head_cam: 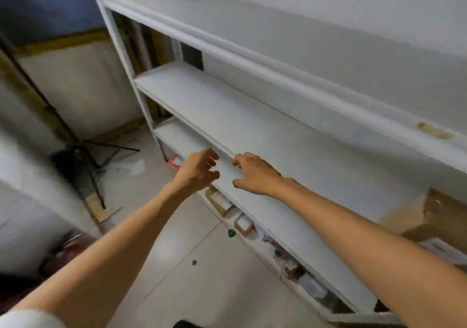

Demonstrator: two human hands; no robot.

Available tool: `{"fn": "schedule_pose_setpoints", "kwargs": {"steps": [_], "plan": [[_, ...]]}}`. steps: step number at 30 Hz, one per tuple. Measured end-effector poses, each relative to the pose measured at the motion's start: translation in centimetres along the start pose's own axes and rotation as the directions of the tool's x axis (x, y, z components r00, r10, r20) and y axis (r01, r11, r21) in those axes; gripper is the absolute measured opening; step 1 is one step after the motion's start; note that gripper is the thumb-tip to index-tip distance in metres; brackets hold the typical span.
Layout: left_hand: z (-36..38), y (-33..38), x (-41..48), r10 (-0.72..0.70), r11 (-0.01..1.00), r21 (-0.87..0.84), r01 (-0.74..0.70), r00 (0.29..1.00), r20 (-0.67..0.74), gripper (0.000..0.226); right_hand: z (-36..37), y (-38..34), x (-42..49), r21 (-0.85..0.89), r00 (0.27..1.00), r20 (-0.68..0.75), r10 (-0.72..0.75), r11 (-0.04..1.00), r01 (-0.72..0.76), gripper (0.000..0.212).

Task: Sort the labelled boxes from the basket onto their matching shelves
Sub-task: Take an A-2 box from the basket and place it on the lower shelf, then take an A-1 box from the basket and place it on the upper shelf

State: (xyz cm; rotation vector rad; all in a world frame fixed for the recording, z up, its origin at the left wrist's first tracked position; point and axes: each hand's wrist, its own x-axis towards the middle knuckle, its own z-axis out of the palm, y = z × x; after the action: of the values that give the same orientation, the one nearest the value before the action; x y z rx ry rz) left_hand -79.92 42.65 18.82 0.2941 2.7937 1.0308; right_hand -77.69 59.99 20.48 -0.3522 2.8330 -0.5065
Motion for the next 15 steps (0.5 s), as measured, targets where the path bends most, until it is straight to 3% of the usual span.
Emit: {"fn": "schedule_pose_setpoints", "kwargs": {"steps": [3,7,10,15], "plan": [[-6.6,-7.1,-4.3,-0.203,0.978,0.030,0.208,0.973,-0.109,0.038,1.5,-9.3,4.9,-0.013,0.973,0.057,-0.224,0.974,0.225,0.051],[-13.6,-15.1,-12.3,-0.427,0.900,-0.031,0.435,0.864,-0.266,0.038,4.4,-21.7,8.5,-0.037,0.861,0.173,-0.478,0.871,0.491,0.053],[-17.3,-19.9,-19.3,-0.570,0.808,-0.080,0.583,0.741,-0.354,0.034,6.8,-30.5,9.5,-0.035,0.741,0.261,-0.619,0.761,0.648,0.050],[-19.6,-26.2,-30.8,-0.749,0.608,-0.218,0.763,0.461,-0.476,0.032,11.7,-42.3,8.8,-0.012,0.504,0.395,-0.768,0.544,0.839,0.055]]}}
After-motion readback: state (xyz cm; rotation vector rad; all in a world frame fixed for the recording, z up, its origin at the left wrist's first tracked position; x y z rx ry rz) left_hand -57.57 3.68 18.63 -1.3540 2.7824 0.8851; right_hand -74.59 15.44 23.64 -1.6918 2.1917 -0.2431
